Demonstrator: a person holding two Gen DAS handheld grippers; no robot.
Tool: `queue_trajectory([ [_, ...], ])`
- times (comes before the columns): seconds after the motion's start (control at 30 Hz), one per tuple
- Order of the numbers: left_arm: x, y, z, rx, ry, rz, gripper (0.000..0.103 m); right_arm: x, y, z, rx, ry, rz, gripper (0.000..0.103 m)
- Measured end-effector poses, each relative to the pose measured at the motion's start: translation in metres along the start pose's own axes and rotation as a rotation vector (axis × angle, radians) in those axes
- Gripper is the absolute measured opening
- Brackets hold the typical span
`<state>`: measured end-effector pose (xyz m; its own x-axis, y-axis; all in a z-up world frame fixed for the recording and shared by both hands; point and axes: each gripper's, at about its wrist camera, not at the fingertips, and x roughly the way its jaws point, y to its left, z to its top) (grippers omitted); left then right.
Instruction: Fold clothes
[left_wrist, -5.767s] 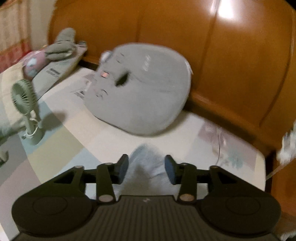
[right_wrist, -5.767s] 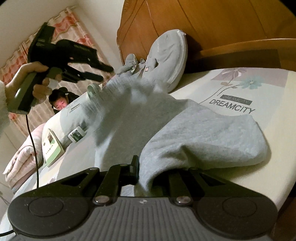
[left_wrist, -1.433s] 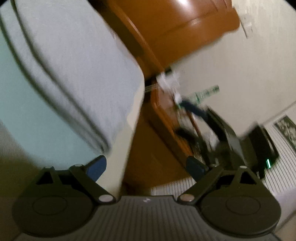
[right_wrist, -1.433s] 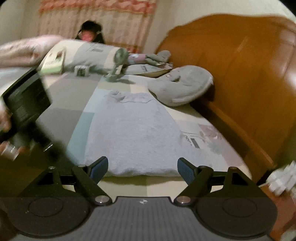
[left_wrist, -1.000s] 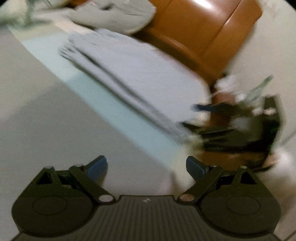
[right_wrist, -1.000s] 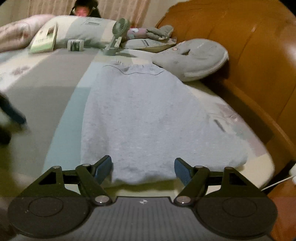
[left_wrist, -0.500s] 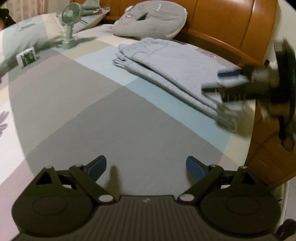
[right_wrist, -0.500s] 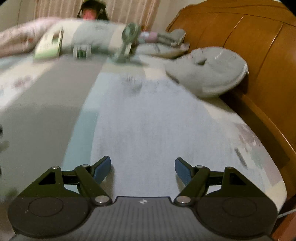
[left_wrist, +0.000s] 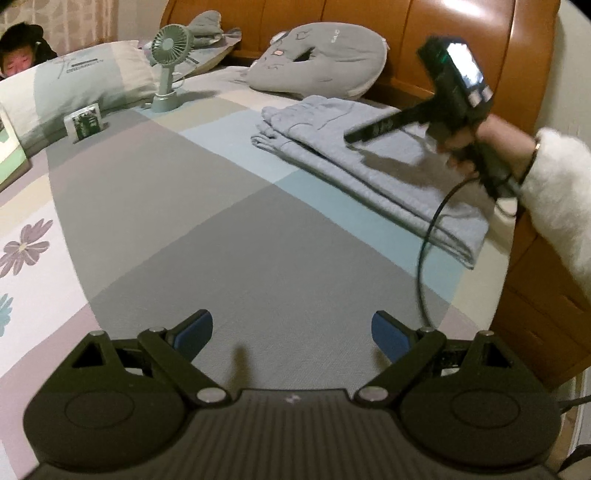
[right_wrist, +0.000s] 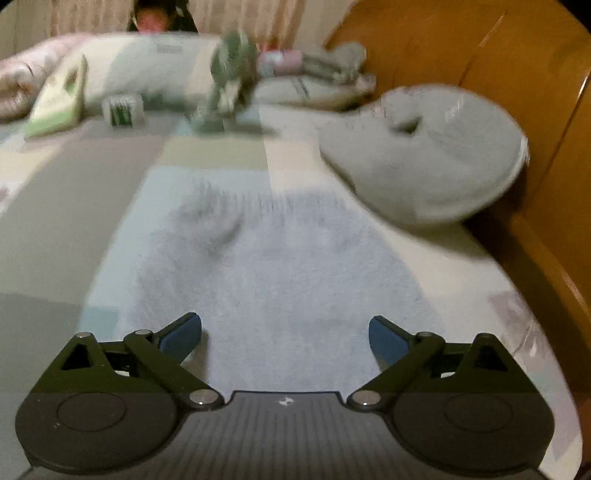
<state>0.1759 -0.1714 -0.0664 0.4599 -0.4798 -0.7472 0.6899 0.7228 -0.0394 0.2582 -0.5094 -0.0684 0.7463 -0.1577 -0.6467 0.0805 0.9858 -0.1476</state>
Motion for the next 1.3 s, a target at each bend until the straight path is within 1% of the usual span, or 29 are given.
queue_trajectory([
  [0.1,0.003,0.0,-0.001,0.002,-0.005,0.01,0.093,0.002,0.004,0.021,-0.01,-0.036,0.004,0.101],
  [0.2,0.006,0.0,-0.001,0.002,-0.005,0.018,0.093,0.031,0.015,0.043,-0.01,-0.012,-0.001,0.101],
  [0.3,0.005,0.001,-0.004,-0.023,-0.005,0.022,0.093,0.063,0.027,0.055,-0.012,-0.003,-0.064,0.101],
  [0.33,0.004,0.002,-0.006,-0.035,-0.004,0.02,0.093,0.074,0.032,0.057,-0.025,0.017,-0.075,0.101],
  [0.4,0.002,0.003,-0.01,-0.055,-0.005,0.018,0.093,0.098,0.036,0.059,-0.042,0.085,-0.075,0.103],
  [0.47,-0.001,0.004,-0.011,-0.062,-0.009,0.023,0.093,0.099,0.034,0.059,-0.042,0.086,-0.065,0.103],
  [0.5,-0.003,0.005,-0.012,-0.065,-0.012,0.028,0.093,0.091,0.029,0.061,-0.031,0.092,-0.048,0.103],
  [0.57,-0.007,0.007,-0.012,-0.071,-0.019,0.037,0.093,0.069,0.016,0.061,0.006,0.075,-0.006,0.103],
  [0.63,-0.009,0.009,-0.012,-0.08,-0.028,0.041,0.093,0.035,0.001,0.056,0.047,0.034,0.036,0.103],
  [0.7,-0.01,0.011,-0.012,-0.091,-0.033,0.043,0.093,0.002,-0.015,0.047,0.084,0.003,0.066,0.103],
  [0.77,-0.009,0.011,-0.012,-0.102,-0.032,0.043,0.093,-0.026,-0.027,0.03,0.1,-0.008,0.091,0.103],
  [0.83,-0.007,0.008,-0.012,-0.095,-0.028,0.032,0.093,-0.044,-0.03,0.01,0.084,-0.008,0.087,0.103],
  [0.9,-0.006,0.0,-0.012,-0.077,-0.026,0.02,0.093,-0.055,-0.028,-0.01,0.051,-0.004,0.061,0.103],
  [0.93,-0.006,-0.004,-0.012,-0.066,-0.023,0.019,0.093,-0.057,-0.027,-0.018,0.05,0.0,0.064,0.103],
  [1.0,-0.006,-0.012,-0.013,-0.044,-0.018,0.018,0.093,-0.062,-0.025,-0.038,0.077,0.024,0.09,0.103],
  [1.1,-0.008,-0.021,-0.016,-0.014,-0.018,0.035,0.093,-0.077,-0.018,-0.069,0.091,0.029,0.093,0.103],
  [1.2,-0.006,-0.029,-0.018,0.006,-0.014,0.038,0.093,-0.094,-0.015,-0.104,0.11,0.028,0.114,0.103],
  [1.3,-0.002,-0.036,-0.018,0.014,-0.005,0.029,0.093,-0.099,-0.014,-0.134,0.119,0.075,0.13,0.103],
])
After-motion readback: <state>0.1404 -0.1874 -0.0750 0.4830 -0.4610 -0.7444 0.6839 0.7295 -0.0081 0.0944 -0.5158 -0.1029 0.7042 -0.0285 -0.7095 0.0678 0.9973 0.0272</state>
